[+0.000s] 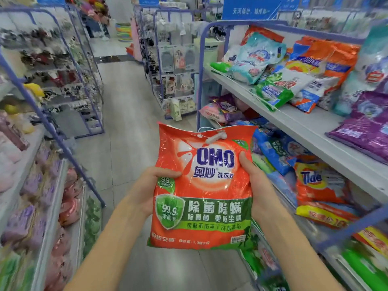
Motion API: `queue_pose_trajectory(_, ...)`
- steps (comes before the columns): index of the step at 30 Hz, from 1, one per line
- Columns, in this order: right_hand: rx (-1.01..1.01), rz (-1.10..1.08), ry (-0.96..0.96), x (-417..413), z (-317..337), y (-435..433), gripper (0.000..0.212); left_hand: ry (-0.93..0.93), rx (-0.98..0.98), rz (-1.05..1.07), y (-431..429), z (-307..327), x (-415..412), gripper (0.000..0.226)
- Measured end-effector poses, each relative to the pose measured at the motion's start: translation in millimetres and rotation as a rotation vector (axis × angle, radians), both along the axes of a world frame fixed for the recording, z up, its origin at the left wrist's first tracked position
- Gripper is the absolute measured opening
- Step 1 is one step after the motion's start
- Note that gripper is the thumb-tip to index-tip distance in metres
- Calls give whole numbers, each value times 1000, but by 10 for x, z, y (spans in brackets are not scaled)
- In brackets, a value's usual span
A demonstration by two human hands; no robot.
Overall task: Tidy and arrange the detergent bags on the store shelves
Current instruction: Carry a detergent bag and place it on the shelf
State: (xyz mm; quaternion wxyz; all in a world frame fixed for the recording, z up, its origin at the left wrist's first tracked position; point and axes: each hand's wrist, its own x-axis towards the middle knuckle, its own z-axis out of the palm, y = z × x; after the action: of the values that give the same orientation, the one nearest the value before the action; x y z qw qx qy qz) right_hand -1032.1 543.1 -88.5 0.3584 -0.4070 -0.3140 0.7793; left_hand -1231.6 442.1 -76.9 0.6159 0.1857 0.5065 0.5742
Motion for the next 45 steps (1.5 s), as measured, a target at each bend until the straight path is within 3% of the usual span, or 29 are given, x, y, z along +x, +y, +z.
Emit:
queue_pose_trajectory(5,-51,-77,-31,-529,-106,598,41,-31,-47,-36,706,-129,-554,22)
queue_pose_trajectory(10,-111,-145,-17,-1028,-272,1348,42,-50,-61,-94,1568,-236,-1112,24)
queue_pose_trajectory(16,-123,-204,24,-1604,-342,2349,33,-27,-82,-126,2687,-339,-1720,32)
queue_pose_trajectory(21,-129,-264,1,-2016,-330,3042,40,-31,-101,-194,3507,-345,-2178,36)
queue_pose_trajectory(25,-133,-313,-22,-2253,-376,3398,37,-25,-121,-252,4030,-466,-2471,53)
queue_pose_trajectory(29,-173,-390,-31,-2585,-559,3736,45,-39,-178,-332,4582,-656,-2815,37)
queue_pose_trajectory(32,-238,-449,-10,-2858,-686,3969,49,-73,-197,-387,4977,-761,-3083,41)
queue_pose_trajectory(35,-266,-511,0,-3104,-831,4223,44,-103,-206,-422,5377,-939,-3369,20)
queue_pose_trajectory(37,-286,-530,45,-3241,-961,4394,41,-110,-192,-434,5602,-1092,-3550,19)
queue_pose_trajectory(38,-300,-518,76,-3314,-1017,4468,42,-112,-171,-448,5688,-1162,-3630,23)
queue_pose_trajectory(41,-307,-510,125,-3505,-1242,4683,44,-104,-101,-520,5909,-1444,-3864,66)
queue_pose_trajectory(45,-303,-530,132,-3626,-1609,4916,46,12,-46,-622,6127,-1738,-4006,80)
